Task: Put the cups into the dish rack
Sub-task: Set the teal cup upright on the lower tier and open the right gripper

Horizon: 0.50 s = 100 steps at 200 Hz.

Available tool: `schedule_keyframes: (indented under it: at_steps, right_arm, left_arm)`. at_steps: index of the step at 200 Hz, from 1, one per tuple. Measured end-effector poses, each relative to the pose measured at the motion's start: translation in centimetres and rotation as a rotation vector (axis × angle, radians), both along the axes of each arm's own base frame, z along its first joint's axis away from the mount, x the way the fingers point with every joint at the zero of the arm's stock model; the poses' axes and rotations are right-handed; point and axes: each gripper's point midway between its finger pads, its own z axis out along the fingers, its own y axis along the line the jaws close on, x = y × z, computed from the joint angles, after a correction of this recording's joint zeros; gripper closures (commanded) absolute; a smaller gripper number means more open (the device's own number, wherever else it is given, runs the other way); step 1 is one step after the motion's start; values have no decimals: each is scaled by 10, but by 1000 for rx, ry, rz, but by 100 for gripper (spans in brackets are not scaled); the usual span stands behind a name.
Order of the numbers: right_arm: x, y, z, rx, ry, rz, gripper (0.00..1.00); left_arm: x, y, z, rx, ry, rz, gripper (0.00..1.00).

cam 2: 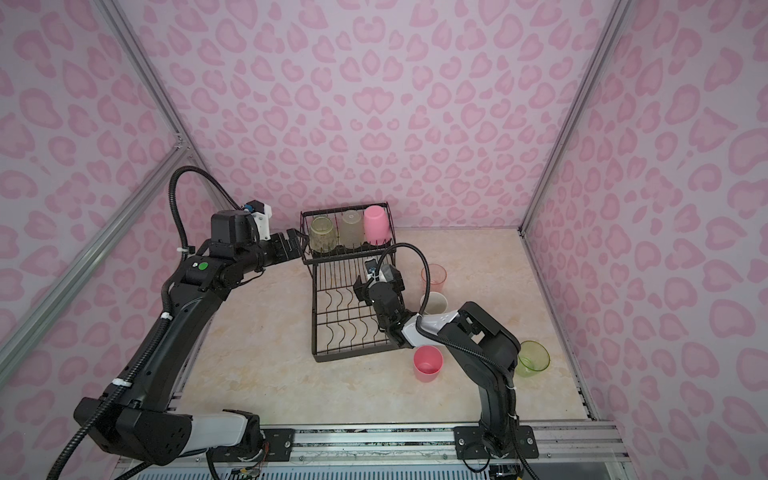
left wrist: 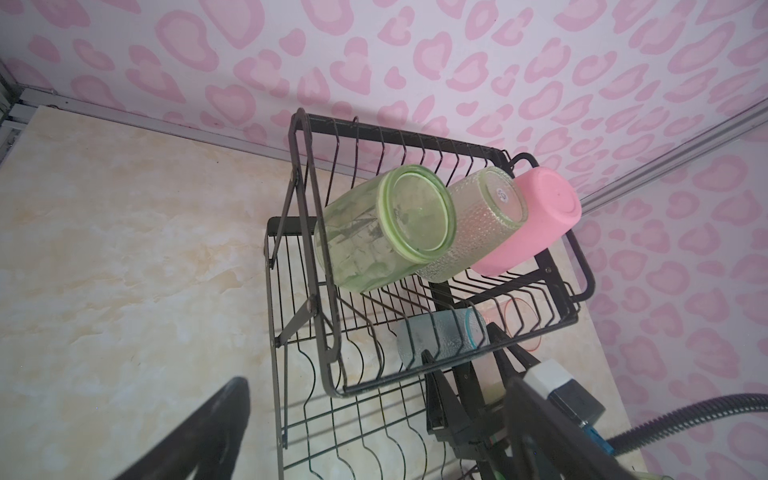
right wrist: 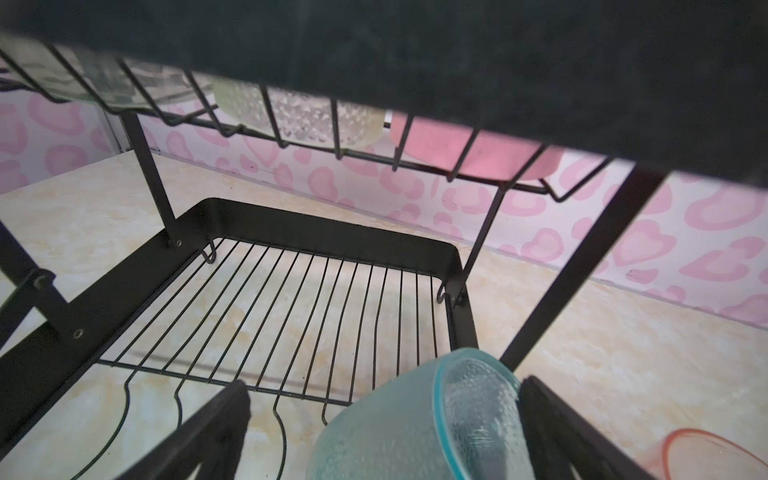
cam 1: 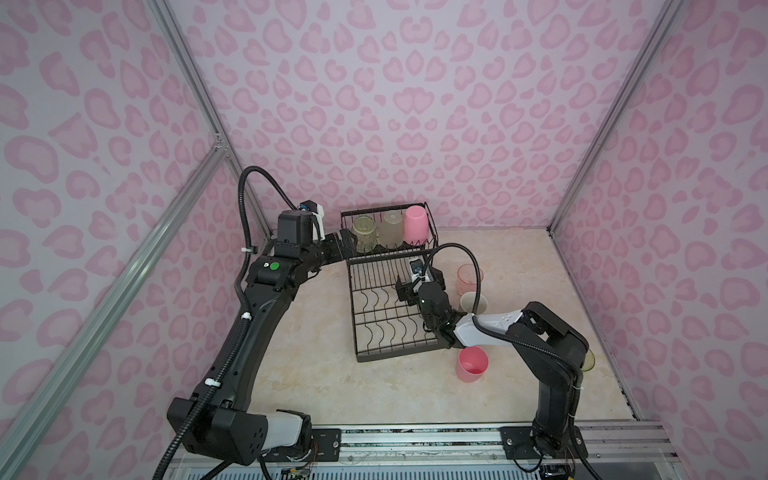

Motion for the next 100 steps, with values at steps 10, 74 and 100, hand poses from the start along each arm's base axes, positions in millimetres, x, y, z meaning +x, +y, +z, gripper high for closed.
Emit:
schedule_keyframes:
  at_steps: [10,74,100]
  right_arm:
    - [-3,0,-1,-3,3,3,1]
    - [-34,3,1,-24,16,50,4]
    - [-40,-3,5,-28,19,49,6]
  left_arm:
    - [0,0,-1,2,0,3,3]
    - [-4,6,-4,12,3,21,3]
    - [-5,7,-9,14,13,24,2]
